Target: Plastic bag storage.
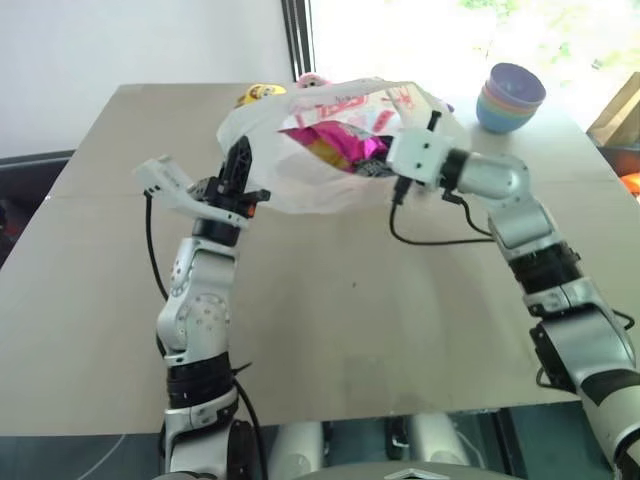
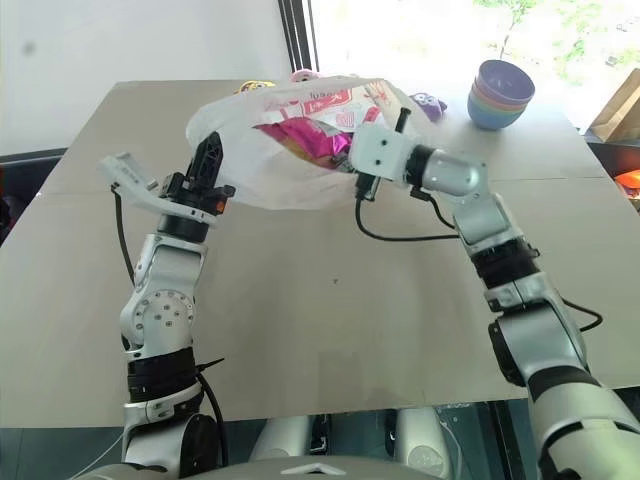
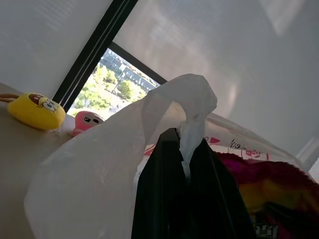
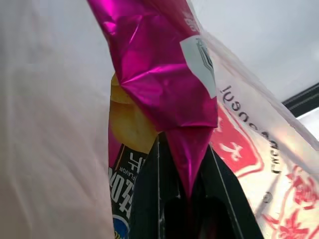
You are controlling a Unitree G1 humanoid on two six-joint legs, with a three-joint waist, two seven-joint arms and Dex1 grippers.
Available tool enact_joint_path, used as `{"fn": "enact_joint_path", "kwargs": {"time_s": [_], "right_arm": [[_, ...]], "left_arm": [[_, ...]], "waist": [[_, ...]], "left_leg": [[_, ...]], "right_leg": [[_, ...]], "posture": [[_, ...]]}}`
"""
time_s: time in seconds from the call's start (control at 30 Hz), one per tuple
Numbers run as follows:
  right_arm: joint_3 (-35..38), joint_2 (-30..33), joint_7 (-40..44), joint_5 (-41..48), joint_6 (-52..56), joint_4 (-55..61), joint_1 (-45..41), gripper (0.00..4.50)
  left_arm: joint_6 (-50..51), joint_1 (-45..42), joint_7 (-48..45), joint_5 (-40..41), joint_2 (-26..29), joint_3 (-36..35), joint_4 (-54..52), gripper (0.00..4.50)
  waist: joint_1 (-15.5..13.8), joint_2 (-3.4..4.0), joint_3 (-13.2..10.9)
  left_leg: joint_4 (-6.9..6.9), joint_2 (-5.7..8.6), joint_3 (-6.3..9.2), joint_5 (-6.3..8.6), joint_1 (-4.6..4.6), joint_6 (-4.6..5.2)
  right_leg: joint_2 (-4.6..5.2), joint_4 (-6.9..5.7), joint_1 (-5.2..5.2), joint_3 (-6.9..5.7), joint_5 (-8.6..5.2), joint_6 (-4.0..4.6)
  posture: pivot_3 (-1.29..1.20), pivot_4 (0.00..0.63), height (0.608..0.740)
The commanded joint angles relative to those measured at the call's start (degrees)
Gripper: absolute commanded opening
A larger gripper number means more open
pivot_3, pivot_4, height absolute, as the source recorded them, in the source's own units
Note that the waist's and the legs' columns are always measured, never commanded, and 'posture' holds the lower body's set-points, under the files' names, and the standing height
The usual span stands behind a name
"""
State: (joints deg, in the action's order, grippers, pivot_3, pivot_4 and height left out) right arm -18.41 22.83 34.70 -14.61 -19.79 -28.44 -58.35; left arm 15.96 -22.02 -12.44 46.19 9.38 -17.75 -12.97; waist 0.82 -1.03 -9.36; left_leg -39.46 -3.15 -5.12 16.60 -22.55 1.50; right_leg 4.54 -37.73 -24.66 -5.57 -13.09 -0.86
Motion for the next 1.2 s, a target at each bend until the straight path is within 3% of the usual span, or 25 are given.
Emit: {"fn": "enact_joint_path", "kwargs": {"time_s": [0.03, 0.13, 0.23, 0.37, 0.5, 0.57, 0.7, 0.77, 0.93, 1.07, 1.17, 1.2], "right_arm": [[-2.69, -4.58, -4.22, -4.58, -1.48, -0.66, -2.75, 0.93], [-1.63, -8.69, 0.57, 1.65, 1.33, 2.46, 0.17, 2.46], [1.69, -8.64, 8.33, 11.5, 11.42, 11.18, 4.99, 3.89], [7.61, -6.25, 14.59, 25.5, 22.83, 25.7, 9.92, 3.89], [17.74, -6.57, 4.46, 28.65, 23.24, 29.44, 7.33, 3.89], [20.87, -3.63, 1.08, 26.44, 23.66, 29.42, 6.3, 3.89], [21.59, 4.77, 2.2, 24.4, 31.28, 31.47, 9.47, 3.89], [21.58, 8.9, 3.51, 25.91, 40.55, 34.02, 13.45, 3.89], [24.04, 8.86, -0.13, 34.92, 65.95, 42.35, 17.29, 3.89], [23.38, 8.84, -3.57, 34.64, 72.06, 42.58, 18.94, 3.89], [23.51, 10.05, -4.39, 34.71, 74.15, 41.92, 19.04, 3.06], [23.12, 10.86, -4.26, 34.4, 74.27, 41.83, 19.22, 2.5]], "left_arm": [[-0.72, -0.28, -0.67, -0.01, 0.25, -0.08, -2.06, 0.0], [-0.7, -0.19, -0.76, -0.26, 0.2, 0.24, -2.23, 0.0], [-0.8, 0.03, -0.43, -0.19, 0.05, 0.2, -2.7, 0.0], [-1.02, 0.63, -0.44, -0.21, -0.18, 0.17, -2.88, 0.0], [-1.2, 0.89, -0.39, -0.37, -0.51, 0.25, -2.79, 0.0], [-1.21, 0.69, -0.31, -0.32, -0.65, 0.21, -2.67, 0.0], [-1.29, 0.4, -0.69, -0.39, -0.87, 0.26, -1.88, 0.0], [-1.27, 0.24, -0.97, -0.48, -1.12, 0.57, -1.53, 0.0], [-1.35, -0.17, -1.32, -0.8, -1.48, 0.85, -0.95, 0.0], [-1.26, -0.32, -1.49, -0.9, -1.65, 0.84, -0.79, 0.0], [-1.2, -0.38, -1.65, -1.01, -1.66, 0.7, -0.59, 0.0], [-1.19, -0.4, -1.7, -1.05, -1.67, 0.66, -0.54, 0.0]], "waist": [[0.07, 0.0, 0.0], [-0.01, 0.0, 0.0], [-0.81, 0.0, 0.0], [-1.7, -0.01, -0.01], [-1.39, 0.0, -0.01], [-1.41, 0.0, -0.01], [-1.71, -0.03, 0.01], [-1.71, -0.04, 0.02], [-1.2, 0.03, -0.03], [-1.38, 0.01, -0.02], [-1.65, 0.01, -0.02], [-1.67, 0.01, -0.02]], "left_leg": [[0.02, -0.03, -0.01, -0.01, 0.0, -0.02], [0.08, -0.07, -0.02, -0.03, -0.02, -0.06], [0.04, -0.05, 0.13, -0.03, -0.16, -0.05], [-0.06, -0.02, 0.28, -0.01, -0.29, -0.01], [-0.04, 0.02, 0.32, -0.01, -0.22, -0.02], [-0.02, -0.01, 0.28, -0.02, -0.15, -0.05], [-0.03, 0.05, 0.26, -0.02, -0.16, -0.04], [-0.02, 0.08, 0.24, 0.0, -0.19, 0.0], [0.04, 0.02, 0.11, 0.0, -0.17, 0.01], [0.02, 0.0, 0.16, 0.0, -0.12, 0.01], [-0.01, 0.07, 0.15, 0.01, -0.14, 0.03], [-0.01, 0.08, 0.15, 0.02, -0.18, 0.03]], "right_leg": [[-0.02, 0.01, -0.01, 0.01, 0.0, 0.0], [-0.04, 0.06, -0.03, 0.0, 0.0, 0.01], [0.04, 0.11, -0.01, -0.16, 0.0, 0.0], [0.16, 0.21, 0.06, -0.29, 0.01, -0.02], [0.0, 0.13, 0.05, -0.31, 0.0, 0.0], [-0.04, 0.03, 0.03, -0.27, 0.0, 0.02], [0.02, 0.05, 0.05, -0.25, 0.0, 0.01], [0.04, 0.13, 0.06, -0.24, 0.0, 0.01], [0.0, 0.07, -0.05, -0.12, 0.0, 0.01], [-0.05, 0.01, -0.03, -0.12, 0.0, 0.02], [0.0, 0.04, -0.02, -0.08, 0.0, 0.0], [0.0, 0.06, -0.03, -0.1, 0.0, 0.0]], "posture": [[0.0, 0.15, 0.74], [0.0, 0.15, 0.74], [0.0, 0.15, 0.74], [0.0, 0.15, 0.74], [0.0, 0.15, 0.74], [0.0, 0.15, 0.74], [0.0, 0.15, 0.74], [0.0, 0.15, 0.74], [0.0, 0.15, 0.74], [0.0, 0.15, 0.74], [0.0, 0.15, 0.74], [0.0, 0.15, 0.74]]}}
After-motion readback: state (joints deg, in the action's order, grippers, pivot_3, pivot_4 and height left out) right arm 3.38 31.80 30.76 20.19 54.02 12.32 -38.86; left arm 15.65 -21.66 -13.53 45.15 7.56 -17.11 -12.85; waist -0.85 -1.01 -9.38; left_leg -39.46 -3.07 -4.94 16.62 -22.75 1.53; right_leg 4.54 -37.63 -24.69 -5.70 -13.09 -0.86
